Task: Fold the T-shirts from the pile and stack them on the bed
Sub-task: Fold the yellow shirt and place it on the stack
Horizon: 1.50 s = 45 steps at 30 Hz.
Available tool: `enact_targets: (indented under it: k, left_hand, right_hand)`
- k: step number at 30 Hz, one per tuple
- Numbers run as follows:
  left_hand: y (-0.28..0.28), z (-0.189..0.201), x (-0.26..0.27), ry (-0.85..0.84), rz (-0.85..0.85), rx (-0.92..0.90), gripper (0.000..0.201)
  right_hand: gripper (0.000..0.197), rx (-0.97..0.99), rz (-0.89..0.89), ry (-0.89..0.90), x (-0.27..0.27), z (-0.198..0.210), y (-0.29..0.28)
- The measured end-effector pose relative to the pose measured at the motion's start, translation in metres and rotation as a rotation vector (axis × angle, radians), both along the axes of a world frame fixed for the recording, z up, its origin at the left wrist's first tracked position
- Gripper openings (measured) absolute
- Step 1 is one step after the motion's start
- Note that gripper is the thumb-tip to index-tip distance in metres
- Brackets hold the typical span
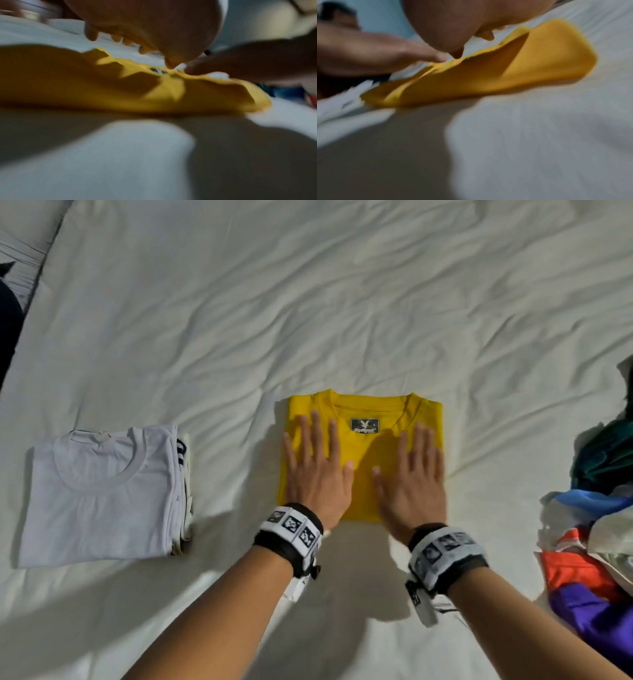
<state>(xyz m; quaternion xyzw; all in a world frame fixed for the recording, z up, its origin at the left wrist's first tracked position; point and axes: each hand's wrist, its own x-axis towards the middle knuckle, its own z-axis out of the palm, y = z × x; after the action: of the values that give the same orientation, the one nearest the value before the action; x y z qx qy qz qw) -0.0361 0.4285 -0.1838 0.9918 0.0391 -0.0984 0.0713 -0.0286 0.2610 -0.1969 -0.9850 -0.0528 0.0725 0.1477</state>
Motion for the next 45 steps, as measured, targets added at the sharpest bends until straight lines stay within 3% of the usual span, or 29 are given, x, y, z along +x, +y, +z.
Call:
enact_targets:
  k: [1, 3, 7, 15, 21, 25, 29, 34, 36, 40, 45]
  left_hand:
    - [-0.004, -0.011, -0.004, 0.009, -0.134, 0.02, 0.077]
    - [0.004, -0.032, -0.001, 0.033, -0.239, 0.043, 0.079]
    - [0.035, -0.048, 0.009, 0.03, -0.166, 0.037, 0.084]
    - [0.049, -0.041, 0.015, 0.061, 0.07, 0.1, 0.083]
    - [-0.009, -0.034, 0.012, 0.047, -0.106, 0.094, 0.08]
    - [0.005, -0.038, -0.003, 0.056, 0.21, 0.078, 0.082]
    - [0.015, -0.016, -0.007, 0.03, 0.48, -0.074, 0.072]
    - [0.029, 0.001, -0.004, 0.003, 0.569, -0.489, 0.057]
    - [0.034, 0.007, 0.001, 0.01, 0.607, -0.631, 0.051]
    - [0.05, 0.027, 0.01, 0.01, 0.596, -0.862, 0.04]
    - [0.108, 0.068, -0.004, -0.034, 0.478, -0.965, 0.036]
  right_hand:
    - [0.075, -0.065, 0.123, 0.02, -0.006, -0.01, 0.005]
    - [0.079, -0.14, 0.187, 0.056, -0.003, -0.027, 0.004]
    - [0.088, -0.201, 0.182, 0.078, 0.021, -0.042, -0.02]
    - [0.084, -0.174, 0.154, 0.152, 0.03, -0.035, -0.029]
    - [0.078, -0.068, 0.182, 0.06, 0.011, -0.028, -0.002]
    - [0.08, -0.028, 0.045, 0.119, 0.001, -0.038, -0.03]
    - [0.077, 0.18, -0.187, 0.124, -0.005, -0.016, -0.04]
    - [0.05, 0.436, -0.331, 0.19, 0.0, -0.004, -0.036]
    - [0.053, 0.525, -0.387, 0.234, 0.002, 0.005, -0.03]
    - [0.06, 0.573, -0.492, 0.19, -0.004, 0.034, -0.006]
    - [0.06, 0.664, -0.527, 0.112, -0.026, 0.082, 0.047]
